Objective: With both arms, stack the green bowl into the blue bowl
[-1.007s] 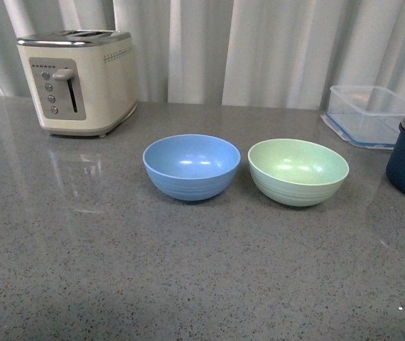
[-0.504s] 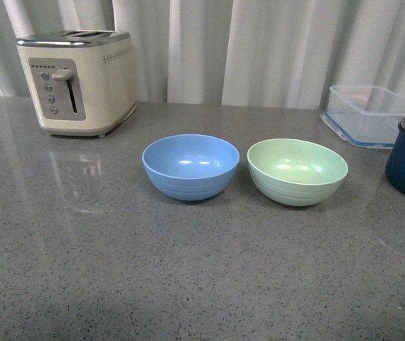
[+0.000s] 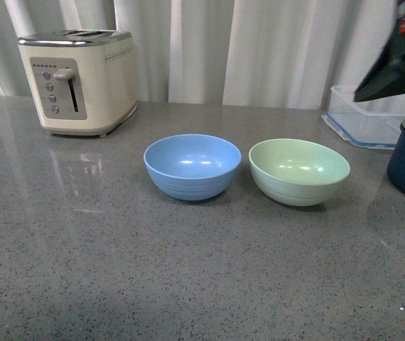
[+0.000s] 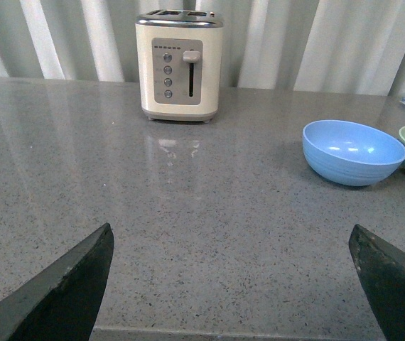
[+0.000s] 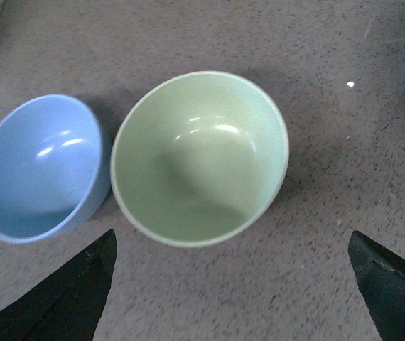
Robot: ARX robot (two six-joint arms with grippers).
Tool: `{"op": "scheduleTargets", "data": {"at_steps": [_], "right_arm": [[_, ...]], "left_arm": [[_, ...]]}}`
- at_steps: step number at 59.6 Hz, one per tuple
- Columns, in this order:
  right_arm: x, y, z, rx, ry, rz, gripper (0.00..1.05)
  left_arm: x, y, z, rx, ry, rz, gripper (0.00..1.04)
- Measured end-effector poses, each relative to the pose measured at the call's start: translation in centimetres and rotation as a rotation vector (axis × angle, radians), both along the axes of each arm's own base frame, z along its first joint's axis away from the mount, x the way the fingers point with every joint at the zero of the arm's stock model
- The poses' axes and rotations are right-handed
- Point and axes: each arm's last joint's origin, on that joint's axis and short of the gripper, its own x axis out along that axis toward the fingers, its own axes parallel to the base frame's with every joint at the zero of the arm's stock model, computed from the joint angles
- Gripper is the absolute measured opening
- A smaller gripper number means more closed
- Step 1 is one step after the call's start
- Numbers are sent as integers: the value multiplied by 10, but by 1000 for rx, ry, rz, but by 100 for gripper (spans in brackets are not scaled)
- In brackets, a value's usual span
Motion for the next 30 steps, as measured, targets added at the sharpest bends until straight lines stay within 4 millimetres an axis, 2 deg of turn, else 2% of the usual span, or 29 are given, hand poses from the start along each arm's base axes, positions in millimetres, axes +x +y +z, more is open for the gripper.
{"op": "scheduleTargets", "data": {"at_steps": [5,13,30], "right_arm": [[21,4,-11,-16,42,-23,95],[45,7,-24,-51,77,-63,95],[72,4,-55,-102,150,-112,95]], "left_arm": [[0,0,0,0,0,0,98],[0,0,0,0,0,0,98],[0,0,0,0,0,0,98]]}}
